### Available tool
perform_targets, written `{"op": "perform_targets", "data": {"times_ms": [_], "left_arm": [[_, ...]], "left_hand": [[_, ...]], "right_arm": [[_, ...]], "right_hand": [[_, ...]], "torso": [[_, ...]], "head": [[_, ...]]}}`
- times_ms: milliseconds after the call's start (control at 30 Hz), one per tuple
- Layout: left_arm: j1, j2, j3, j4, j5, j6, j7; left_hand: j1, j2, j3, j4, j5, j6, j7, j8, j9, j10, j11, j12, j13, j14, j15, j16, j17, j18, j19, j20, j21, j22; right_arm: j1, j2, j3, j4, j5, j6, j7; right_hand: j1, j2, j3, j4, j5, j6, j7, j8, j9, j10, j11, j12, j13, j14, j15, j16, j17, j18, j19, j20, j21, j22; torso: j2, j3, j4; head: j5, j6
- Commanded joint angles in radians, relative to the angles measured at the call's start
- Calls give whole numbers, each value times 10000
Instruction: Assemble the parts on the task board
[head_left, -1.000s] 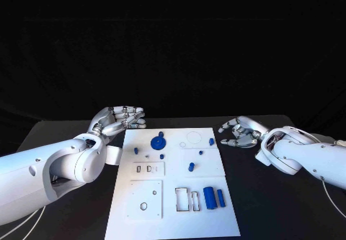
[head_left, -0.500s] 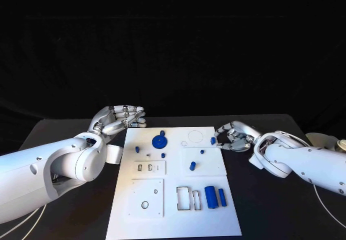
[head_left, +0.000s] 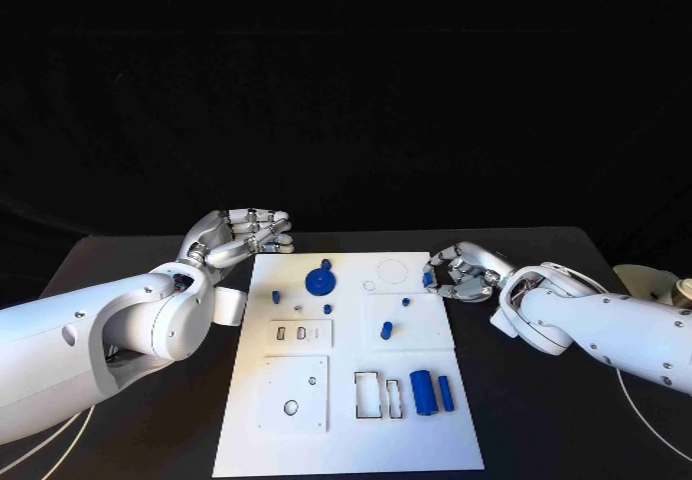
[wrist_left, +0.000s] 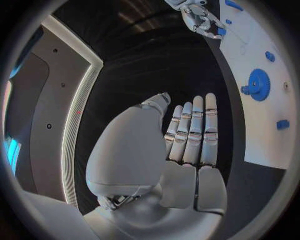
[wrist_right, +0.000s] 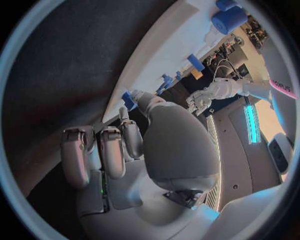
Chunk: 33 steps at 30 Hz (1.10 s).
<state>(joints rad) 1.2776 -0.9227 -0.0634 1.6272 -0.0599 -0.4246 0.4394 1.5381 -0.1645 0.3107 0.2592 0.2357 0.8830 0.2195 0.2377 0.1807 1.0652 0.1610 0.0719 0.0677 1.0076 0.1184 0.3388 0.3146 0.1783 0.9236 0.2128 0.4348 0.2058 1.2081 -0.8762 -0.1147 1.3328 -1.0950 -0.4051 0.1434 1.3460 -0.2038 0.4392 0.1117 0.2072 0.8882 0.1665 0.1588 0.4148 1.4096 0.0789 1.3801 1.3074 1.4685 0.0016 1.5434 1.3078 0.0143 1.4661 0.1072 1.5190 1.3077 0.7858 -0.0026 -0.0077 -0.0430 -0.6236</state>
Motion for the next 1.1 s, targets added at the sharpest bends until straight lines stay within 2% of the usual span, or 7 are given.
{"op": "perform_targets", "data": {"times_ms": [33,133,200,367,733,833,1100], "left_arm": [[10,9,8,13,23,173,81],[10,8,8,11,23,169,75],[10,6,8,11,22,169,68],[10,2,8,9,22,168,51],[11,-13,8,1,22,180,30],[10,-20,8,-20,22,189,21],[10,21,7,-140,22,237,-9]], "left_hand": [[85,-22,43,10,-33,12,35,-44,9,31,66,-39,-4,-59,-11,-54,8,-14,-92,-11,69,9],[87,-21,51,6,-32,13,37,-45,10,31,65,-41,-5,-58,-12,-54,13,-14,-97,-12,78,14],[87,-21,51,6,-32,13,37,-45,10,31,65,-41,-5,-58,-12,-54,13,-14,-97,-12,78,14],[87,-21,51,6,-32,13,37,-45,10,31,65,-41,-5,-58,-12,-54,13,-14,-97,-12,78,14],[88,-20,57,3,-32,13,39,-47,10,31,66,-43,-5,-58,-13,-55,15,-13,-101,-12,83,17],[99,-20,76,-10,-30,12,42,-50,10,27,68,-49,-7,-59,-13,-57,22,-12,-110,-14,98,27],[108,-21,92,-22,-29,10,43,-54,10,25,68,-52,-7,-62,-13,-60,28,-12,-119,-15,111,35]], "right_arm": [[-19,37,-4,-23,-94,-114,-36],[-23,56,-5,-31,-79,-156,-18],[-24,63,-5,-26,-61,-184,7],[-26,79,-5,-11,-19,-282,93],[-29,54,-2,146,-63,-1214,-90],[-24,-32,15,675,-423,-1542,-887],[186,68,42,2414,-1761,-1750,-2798]], "right_hand": [[-17,134,121,-19,-107,212,-15,127,35,91,-2,67,739,852,53,36,1860,9,668,65,59,2179],[-14,207,237,-57,-291,429,-63,228,72,131,-39,113,785,855,26,40,1872,6,677,49,67,2189],[23,348,396,-130,-485,871,-230,505,188,177,-170,164,836,857,-74,42,1883,1,696,-16,87,2212],[13,494,557,-231,-532,1221,-420,831,348,236,-332,210,889,865,-224,50,1912,-12,728,-150,122,2251],[4,695,722,-368,-492,1336,-569,1132,531,326,-472,277,967,878,-352,63,1963,-55,834,-285,249,2377],[-120,800,781,-365,-378,1229,-578,1223,612,293,-492,218,920,879,-372,62,1960,-50,822,-324,232,2362],[-260,816,797,-344,-277,1140,-579,1286,670,281,-493,194,908,875,-376,54,1940,-70,871,-334,292,2421]], "torso": [[-1,5,-1],[-5,2,2],[-5,3,1],[-1,8,-11],[-11,7,-5],[-30,9,-16],[-67,-27,-39]], "head": [[5,-10],[8,-9],[4,-12],[8,-14],[18,-24],[64,-41],[137,-25]]}}
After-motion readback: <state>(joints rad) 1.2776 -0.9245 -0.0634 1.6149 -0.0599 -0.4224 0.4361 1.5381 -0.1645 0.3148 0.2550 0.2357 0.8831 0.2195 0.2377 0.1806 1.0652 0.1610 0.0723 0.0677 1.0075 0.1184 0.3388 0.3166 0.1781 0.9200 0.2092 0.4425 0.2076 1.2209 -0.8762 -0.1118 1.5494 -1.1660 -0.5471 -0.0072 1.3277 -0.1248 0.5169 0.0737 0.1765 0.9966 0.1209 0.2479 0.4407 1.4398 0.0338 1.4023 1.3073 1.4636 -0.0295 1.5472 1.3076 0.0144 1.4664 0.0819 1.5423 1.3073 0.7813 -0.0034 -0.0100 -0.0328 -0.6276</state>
